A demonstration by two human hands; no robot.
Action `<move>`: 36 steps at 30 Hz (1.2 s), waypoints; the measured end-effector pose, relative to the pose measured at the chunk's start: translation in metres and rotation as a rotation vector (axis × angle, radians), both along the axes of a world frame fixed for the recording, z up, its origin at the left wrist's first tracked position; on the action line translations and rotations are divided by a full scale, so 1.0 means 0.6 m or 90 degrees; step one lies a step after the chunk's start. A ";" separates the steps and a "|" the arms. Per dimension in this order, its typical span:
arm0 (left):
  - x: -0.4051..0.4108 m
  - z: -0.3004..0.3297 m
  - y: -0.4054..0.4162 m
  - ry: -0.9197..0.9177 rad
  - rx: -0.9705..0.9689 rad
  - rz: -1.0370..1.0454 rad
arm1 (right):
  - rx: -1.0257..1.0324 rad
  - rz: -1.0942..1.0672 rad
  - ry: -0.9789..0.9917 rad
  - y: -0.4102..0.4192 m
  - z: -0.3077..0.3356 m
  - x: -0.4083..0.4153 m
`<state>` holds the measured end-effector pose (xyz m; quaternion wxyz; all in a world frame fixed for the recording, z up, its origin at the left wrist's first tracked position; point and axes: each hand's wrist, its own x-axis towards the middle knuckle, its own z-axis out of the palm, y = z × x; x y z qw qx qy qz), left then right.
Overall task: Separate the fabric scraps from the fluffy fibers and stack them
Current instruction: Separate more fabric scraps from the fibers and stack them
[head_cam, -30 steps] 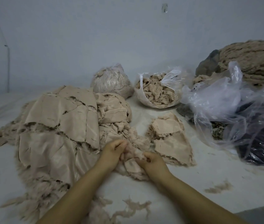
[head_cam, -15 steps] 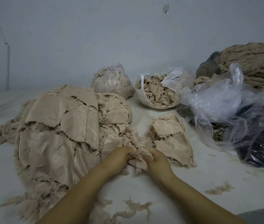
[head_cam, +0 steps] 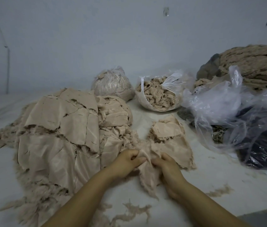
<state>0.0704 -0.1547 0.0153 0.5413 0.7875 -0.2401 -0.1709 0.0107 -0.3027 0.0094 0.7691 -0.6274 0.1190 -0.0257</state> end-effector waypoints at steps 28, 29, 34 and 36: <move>-0.017 -0.002 -0.016 0.064 -0.171 0.381 | 0.150 -0.289 -0.043 0.000 0.006 0.013; -0.013 -0.006 -0.003 0.043 -0.128 0.371 | 0.146 -0.277 -0.024 -0.007 0.005 0.015; -0.020 0.009 0.014 0.078 0.028 0.227 | 0.242 -0.151 -0.037 -0.003 0.001 0.010; -0.025 0.017 0.003 0.188 -0.061 0.175 | 0.282 -0.061 -0.050 0.008 0.002 0.002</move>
